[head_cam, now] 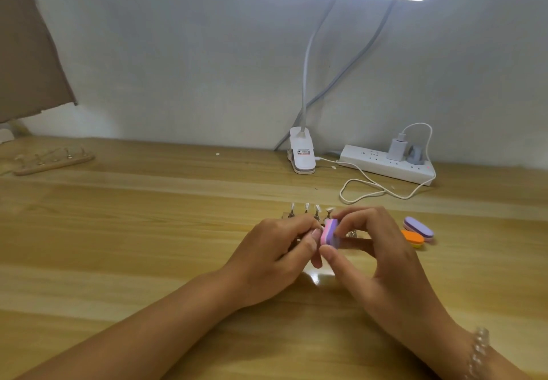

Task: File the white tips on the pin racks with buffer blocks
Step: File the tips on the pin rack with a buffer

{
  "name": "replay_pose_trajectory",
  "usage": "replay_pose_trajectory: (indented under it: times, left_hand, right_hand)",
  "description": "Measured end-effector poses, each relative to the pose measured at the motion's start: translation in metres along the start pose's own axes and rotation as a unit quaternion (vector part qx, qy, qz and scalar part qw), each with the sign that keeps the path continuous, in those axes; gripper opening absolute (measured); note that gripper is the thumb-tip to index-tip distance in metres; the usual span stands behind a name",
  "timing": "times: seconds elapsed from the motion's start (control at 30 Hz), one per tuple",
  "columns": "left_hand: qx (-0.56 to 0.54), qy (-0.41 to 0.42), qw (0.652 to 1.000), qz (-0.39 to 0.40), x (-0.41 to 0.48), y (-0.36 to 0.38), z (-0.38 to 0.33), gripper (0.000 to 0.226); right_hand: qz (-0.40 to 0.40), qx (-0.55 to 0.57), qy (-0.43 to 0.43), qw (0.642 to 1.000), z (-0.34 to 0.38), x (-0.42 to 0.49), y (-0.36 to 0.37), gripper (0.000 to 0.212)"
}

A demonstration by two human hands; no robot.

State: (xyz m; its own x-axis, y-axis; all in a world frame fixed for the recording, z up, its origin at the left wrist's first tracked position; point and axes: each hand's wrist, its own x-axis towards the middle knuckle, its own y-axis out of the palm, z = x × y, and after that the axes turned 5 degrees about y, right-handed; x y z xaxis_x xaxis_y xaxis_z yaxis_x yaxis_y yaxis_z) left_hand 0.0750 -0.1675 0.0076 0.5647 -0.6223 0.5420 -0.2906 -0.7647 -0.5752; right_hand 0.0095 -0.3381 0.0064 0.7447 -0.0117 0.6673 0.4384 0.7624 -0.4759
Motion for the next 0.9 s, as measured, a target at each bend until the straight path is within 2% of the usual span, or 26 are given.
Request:
replay_pose_trajectory:
  times: [0.07, 0.23, 0.33, 0.43, 0.53, 0.63, 0.7, 0.77, 0.9]
  left_hand:
    - [0.002, 0.002, 1.000, 0.007, -0.001, 0.000, -0.001, 0.021]
    - [0.013, 0.011, 1.000, 0.014, -0.002, 0.001, -0.001, 0.022]
    - [0.008, 0.000, 1.000, 0.005, -0.001, 0.001, 0.001, 0.023]
    - [0.012, 0.002, 1.000, 0.006, -0.002, 0.001, 0.001, 0.021]
    - [0.016, 0.013, 1.000, 0.010, -0.002, 0.000, 0.001, 0.018]
    - [0.075, 0.040, 0.996, 0.028, -0.002, 0.000, -0.001, 0.017]
    - [0.112, 0.057, 0.991, 0.048, -0.003, 0.000, -0.003, 0.022]
    - [0.108, 0.061, 0.991, 0.051, -0.004, 0.000, -0.004, 0.022]
    - [0.072, 0.032, 0.997, 0.008, -0.003, 0.000, 0.000, 0.019]
  right_hand:
    - [-0.006, 0.004, 0.044, 0.999, -0.004, 0.002, -0.002, 0.022]
    - [0.003, -0.023, -0.001, 1.000, -0.003, 0.001, 0.001, 0.023]
    - [-0.012, -0.001, 0.048, 0.999, -0.003, 0.002, 0.000, 0.024]
    - [-0.033, 0.055, 0.103, 0.993, 0.001, 0.003, -0.004, 0.036]
    - [-0.050, 0.079, 0.069, 0.993, 0.005, 0.002, -0.005, 0.037]
    - [-0.009, 0.031, 0.005, 0.999, 0.004, 0.001, -0.002, 0.028]
    - [-0.007, 0.032, 0.032, 0.999, 0.002, 0.002, -0.002, 0.024]
    - [-0.019, 0.034, 0.045, 0.998, 0.000, 0.003, -0.003, 0.023]
    - [-0.002, -0.017, -0.026, 1.000, 0.000, -0.001, 0.000, 0.024]
